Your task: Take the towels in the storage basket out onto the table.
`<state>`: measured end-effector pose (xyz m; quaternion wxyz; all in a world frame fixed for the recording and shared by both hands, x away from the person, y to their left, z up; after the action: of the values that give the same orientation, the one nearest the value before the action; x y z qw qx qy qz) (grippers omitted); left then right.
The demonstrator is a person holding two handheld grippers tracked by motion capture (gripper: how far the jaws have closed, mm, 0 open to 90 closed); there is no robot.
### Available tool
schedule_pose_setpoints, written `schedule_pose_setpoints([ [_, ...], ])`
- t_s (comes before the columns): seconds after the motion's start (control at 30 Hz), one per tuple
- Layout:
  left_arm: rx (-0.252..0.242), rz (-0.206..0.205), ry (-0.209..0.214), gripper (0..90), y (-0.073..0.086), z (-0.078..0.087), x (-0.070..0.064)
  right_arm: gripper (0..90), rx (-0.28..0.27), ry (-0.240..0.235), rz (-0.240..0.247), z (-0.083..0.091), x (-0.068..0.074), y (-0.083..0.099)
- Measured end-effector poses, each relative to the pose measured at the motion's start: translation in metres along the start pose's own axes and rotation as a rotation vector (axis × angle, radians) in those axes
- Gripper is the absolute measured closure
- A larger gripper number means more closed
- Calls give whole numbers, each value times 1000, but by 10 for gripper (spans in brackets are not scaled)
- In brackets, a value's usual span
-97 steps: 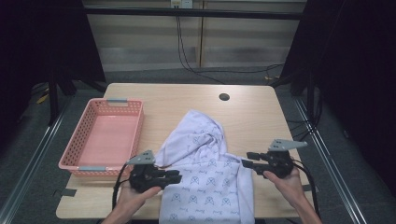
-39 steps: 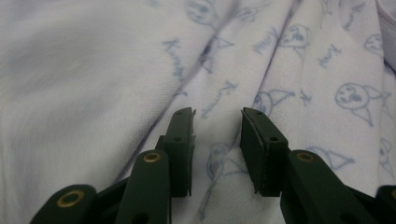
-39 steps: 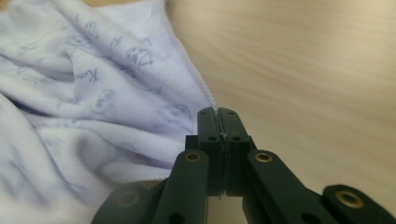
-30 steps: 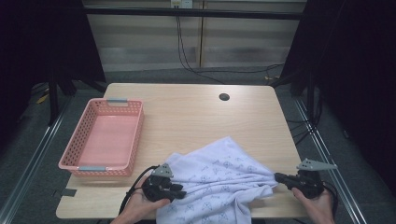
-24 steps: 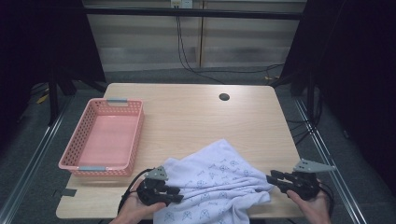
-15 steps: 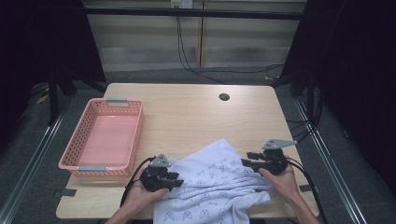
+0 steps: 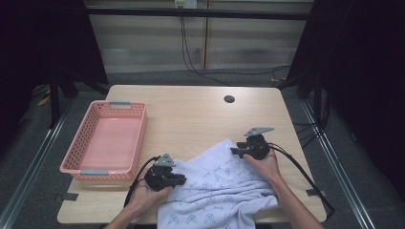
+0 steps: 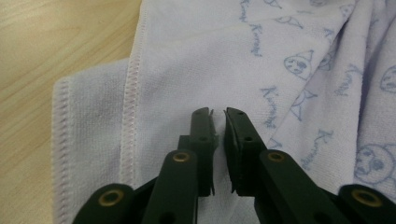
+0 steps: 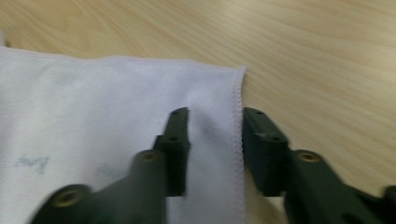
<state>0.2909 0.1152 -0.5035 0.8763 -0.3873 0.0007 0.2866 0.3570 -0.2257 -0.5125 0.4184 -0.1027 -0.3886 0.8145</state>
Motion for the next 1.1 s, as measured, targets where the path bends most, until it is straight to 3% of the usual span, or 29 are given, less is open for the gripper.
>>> schedule_pose_setpoints([
  [0.03,-3,-5,-8,826,0,1,-1,831,3,4,3,0,2,1],
  [0.1,-30,11,13,770,-1,4,-3,868,2,-17,6,4,5,2],
  [0.27,-112,26,2,643,-5,19,-1,876,-66,-24,-13,50,8,14],
  [0.4,-151,79,-19,561,-9,23,10,875,-53,12,-30,83,2,44],
  [0.5,-132,45,-61,522,-17,18,16,873,-48,31,-58,99,-5,62],
  [0.57,-172,69,-56,496,-22,16,21,872,-55,39,-71,109,-8,69],
  [0.6,-164,75,-63,485,-23,15,22,871,-63,49,-76,114,-10,73],
  [0.7,-140,94,-71,449,-28,8,26,865,-63,52,-82,122,-11,79],
  [0.77,-133,85,-104,451,-29,-1,28,849,-64,48,-92,123,-13,83],
  [0.83,-123,115,-62,483,-30,-11,31,822,-67,50,-105,124,-14,85],
  [0.9,-82,56,-83,516,-29,-16,28,725,-74,53,-104,122,-14,82],
  [1.0,-73,24,-111,573,-27,-23,26,601,-79,70,-106,118,-16,77],
  [1.03,-70,29,-111,600,-27,-23,26,579,-84,76,-111,117,-18,76],
  [1.1,-58,-3,-117,633,-26,-22,25,551,-96,77,-124,114,-22,71],
])
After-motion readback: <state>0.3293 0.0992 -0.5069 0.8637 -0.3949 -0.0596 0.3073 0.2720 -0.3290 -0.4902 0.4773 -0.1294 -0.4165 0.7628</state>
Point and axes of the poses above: each handheld gripper's, and its own axes: z roughly backward along the jaws, y roughly out of its underside, x roughly to its left, the point moved 1 cm from there along -z, roughly forward along the jaws, and after that the axes turned 2 degrees about -y, right-handed, at the moved point
